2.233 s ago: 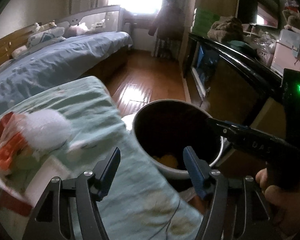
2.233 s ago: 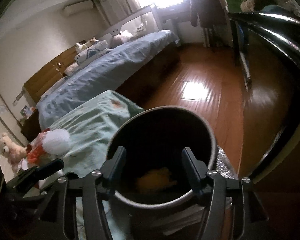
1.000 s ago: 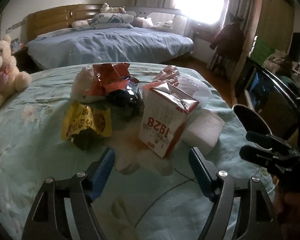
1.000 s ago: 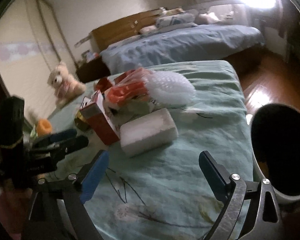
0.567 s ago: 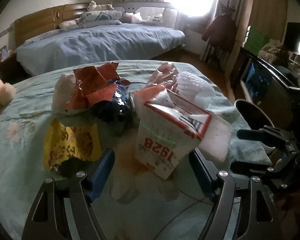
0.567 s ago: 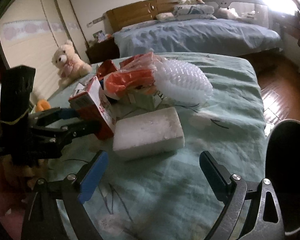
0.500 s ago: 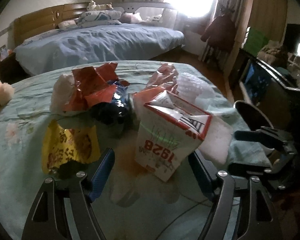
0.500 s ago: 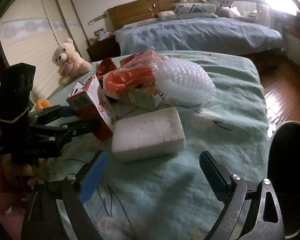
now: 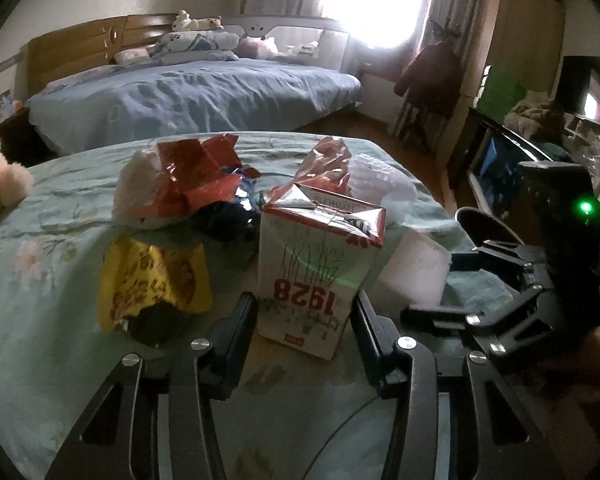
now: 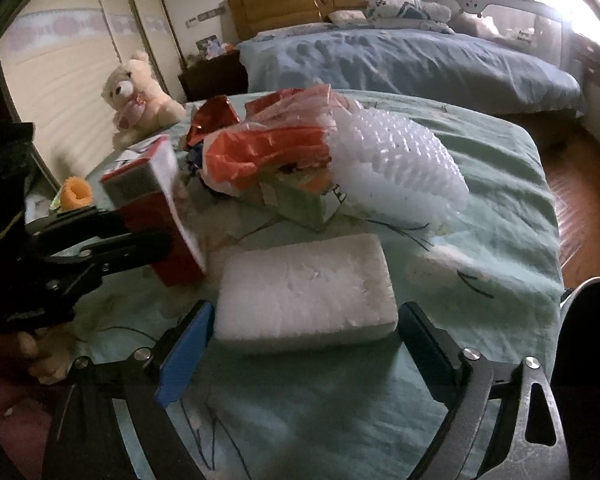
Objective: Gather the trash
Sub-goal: 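Grasp the white-and-red milk carton with the left tool while the right tool grasps the white foam block, then carry the carton and foam block over the black bin and open both tools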
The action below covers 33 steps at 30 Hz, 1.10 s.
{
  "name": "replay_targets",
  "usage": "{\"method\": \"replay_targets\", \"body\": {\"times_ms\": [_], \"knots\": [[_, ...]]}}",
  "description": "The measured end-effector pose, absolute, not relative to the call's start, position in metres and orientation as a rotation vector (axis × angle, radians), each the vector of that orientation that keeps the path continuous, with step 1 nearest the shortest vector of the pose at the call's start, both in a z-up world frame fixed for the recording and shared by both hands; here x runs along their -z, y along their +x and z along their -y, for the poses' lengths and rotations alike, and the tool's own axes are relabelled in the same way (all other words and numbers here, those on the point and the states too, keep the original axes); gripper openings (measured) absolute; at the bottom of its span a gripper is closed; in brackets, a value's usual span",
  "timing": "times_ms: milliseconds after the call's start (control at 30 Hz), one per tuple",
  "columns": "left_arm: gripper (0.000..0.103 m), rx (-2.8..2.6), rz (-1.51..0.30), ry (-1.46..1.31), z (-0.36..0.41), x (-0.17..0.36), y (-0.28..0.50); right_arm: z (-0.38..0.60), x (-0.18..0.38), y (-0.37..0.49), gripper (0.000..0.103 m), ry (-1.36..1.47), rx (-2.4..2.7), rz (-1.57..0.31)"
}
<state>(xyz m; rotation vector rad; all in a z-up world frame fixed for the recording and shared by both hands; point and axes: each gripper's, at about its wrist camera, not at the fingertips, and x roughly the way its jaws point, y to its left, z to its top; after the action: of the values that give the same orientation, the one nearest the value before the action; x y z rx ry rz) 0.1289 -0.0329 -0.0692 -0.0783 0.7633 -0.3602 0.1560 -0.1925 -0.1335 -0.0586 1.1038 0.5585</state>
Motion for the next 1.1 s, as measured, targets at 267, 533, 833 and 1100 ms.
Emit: {"method": "replay_targets", "body": {"times_ms": [267,533,833,1100], "knots": [[0.046,0.380,-0.747,-0.090,0.040,0.061,0.114,0.215,0.118,0.136,0.080,0.057,-0.485,-1.063],[0.046,0.437,-0.727,-0.063,0.067,0.051,0.109,0.263,0.098,0.117,0.080,0.192,-0.350,-1.012],[0.046,0.516,-0.734,-0.026,0.110,0.049,0.119,0.320,0.092,0.097,0.080,0.263,-0.213,-0.993],[0.046,0.585,-0.730,0.010,0.148,0.047,0.135,0.367,0.089,0.086,0.080,0.269,-0.070,-0.982]]}}
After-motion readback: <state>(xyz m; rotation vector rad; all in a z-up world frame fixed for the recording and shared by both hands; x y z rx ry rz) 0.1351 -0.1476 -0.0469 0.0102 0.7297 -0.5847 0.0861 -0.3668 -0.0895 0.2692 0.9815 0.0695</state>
